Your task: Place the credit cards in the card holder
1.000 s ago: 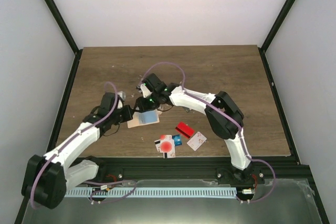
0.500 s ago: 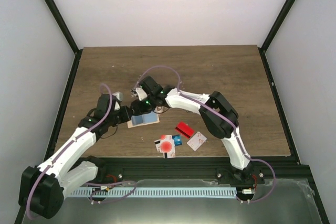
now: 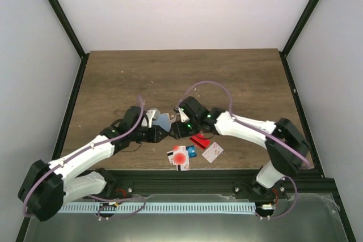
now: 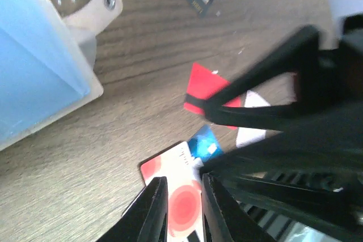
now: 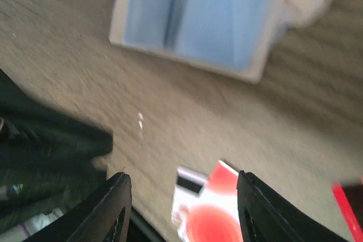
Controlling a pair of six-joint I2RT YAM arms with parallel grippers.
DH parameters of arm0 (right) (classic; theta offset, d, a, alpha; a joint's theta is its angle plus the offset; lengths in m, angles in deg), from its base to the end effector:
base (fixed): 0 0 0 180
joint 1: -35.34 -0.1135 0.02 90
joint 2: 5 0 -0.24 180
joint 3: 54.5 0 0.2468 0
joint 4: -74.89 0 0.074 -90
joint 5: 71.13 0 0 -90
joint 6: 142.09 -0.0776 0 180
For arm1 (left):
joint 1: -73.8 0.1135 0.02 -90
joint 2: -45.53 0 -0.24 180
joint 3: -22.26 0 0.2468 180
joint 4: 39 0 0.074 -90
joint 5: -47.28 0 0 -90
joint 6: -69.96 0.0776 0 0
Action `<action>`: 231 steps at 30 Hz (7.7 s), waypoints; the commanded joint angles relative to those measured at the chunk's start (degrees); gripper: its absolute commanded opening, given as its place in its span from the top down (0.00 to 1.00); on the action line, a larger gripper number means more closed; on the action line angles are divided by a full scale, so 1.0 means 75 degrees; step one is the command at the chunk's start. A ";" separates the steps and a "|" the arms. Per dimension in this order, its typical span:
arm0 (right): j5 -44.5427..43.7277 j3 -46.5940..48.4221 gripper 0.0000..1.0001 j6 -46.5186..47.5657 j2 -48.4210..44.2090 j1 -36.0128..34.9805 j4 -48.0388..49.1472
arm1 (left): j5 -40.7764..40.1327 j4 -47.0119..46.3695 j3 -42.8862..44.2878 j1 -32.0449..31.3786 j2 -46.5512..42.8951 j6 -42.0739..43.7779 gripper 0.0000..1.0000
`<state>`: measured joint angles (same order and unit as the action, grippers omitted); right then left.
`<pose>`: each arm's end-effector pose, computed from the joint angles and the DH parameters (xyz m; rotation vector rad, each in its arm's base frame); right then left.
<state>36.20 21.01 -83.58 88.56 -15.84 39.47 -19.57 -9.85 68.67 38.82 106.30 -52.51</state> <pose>0.2062 0.2932 0.1576 -0.5988 2.6517 0.9025 0.1851 -0.1668 0.1617 0.2736 2.4852 -1.0182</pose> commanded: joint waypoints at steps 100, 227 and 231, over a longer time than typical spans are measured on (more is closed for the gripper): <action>0.5320 -0.4844 0.99 -0.0833 -0.3415 0.1817 0.6497 | 0.2959 -0.4080 -0.1294 0.0282 -0.0814 -0.0271 0.53; 0.2534 0.1466 0.48 0.1010 0.3518 0.1656 0.1562 | 0.2974 -0.2601 0.0380 0.3561 0.4893 -0.0892 0.96; 0.2593 0.1334 0.48 0.0993 0.3402 0.1633 0.1627 | 0.2919 -0.2648 0.0493 0.3541 0.5050 -0.0915 0.96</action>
<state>53.64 33.44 -75.91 115.14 -2.05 56.30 4.98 -28.72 71.14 65.31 142.34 -58.69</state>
